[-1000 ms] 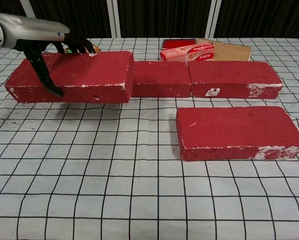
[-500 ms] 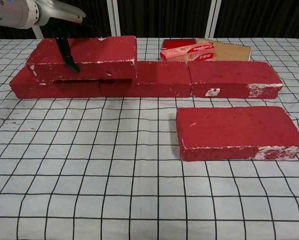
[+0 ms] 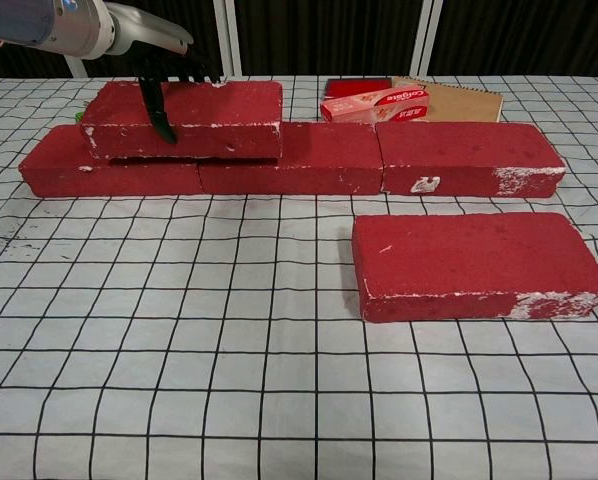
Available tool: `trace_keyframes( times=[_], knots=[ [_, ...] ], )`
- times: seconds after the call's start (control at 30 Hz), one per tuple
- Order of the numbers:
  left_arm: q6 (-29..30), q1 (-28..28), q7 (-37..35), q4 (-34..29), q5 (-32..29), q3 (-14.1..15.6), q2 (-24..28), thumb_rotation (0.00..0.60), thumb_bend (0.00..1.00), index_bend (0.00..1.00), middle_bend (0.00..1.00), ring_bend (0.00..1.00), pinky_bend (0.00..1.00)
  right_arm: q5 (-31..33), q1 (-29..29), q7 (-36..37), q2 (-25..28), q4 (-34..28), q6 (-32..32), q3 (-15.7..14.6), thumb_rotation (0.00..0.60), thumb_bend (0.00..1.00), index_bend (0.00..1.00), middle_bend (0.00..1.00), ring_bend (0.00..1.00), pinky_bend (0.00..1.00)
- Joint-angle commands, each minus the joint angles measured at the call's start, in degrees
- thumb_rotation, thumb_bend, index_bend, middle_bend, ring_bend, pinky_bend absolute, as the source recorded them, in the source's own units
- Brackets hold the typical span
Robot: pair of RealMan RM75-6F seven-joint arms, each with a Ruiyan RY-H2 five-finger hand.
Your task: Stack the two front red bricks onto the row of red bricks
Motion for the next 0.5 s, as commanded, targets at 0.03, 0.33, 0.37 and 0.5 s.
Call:
trace_keyframes(
  times=[0.03, 0.33, 0.37, 0.5],
  knots=[
    [-0.4, -0.1, -1.6, 0.9, 0.8, -0.3, -0.6, 0.6, 0.15, 0.24, 0.24, 0.11, 0.19, 0.0, 0.0, -0.2, -0.1, 0.0, 0.1, 0.0, 0.6, 0.16, 0.04, 0.04, 0.01, 0.14],
    [0.3, -0.5, -4.2, 1.1, 2.7, 1.0, 0.1, 0.6, 0.15, 0.24, 0.24, 0.11, 0.19, -0.1, -0.1, 0.0, 0.0, -0.1, 0.4, 0.1, 0.6, 0.16, 0.04, 0.04, 0.01, 0.14],
    [0.5, -0.5, -4.3, 1.1, 2.9, 1.3, 0.2, 0.6, 0.15, 0.24, 0.24, 0.11, 0.19, -0.1, -0.2, 0.1, 0.0, -0.1, 0.4, 0.1, 0.6, 0.16, 0.04, 0.04, 0.01, 0.14],
    [0.9, -0.7, -5.1, 1.0, 3.2, 1.7, 0.1, 0.6, 0.15, 0.23, 0.23, 0.11, 0.19, -0.1, -0.2, 0.2, 0.0, -0.1, 0.5, 0.2, 0.6, 0.16, 0.04, 0.04, 0.01, 0.14]
  ],
)
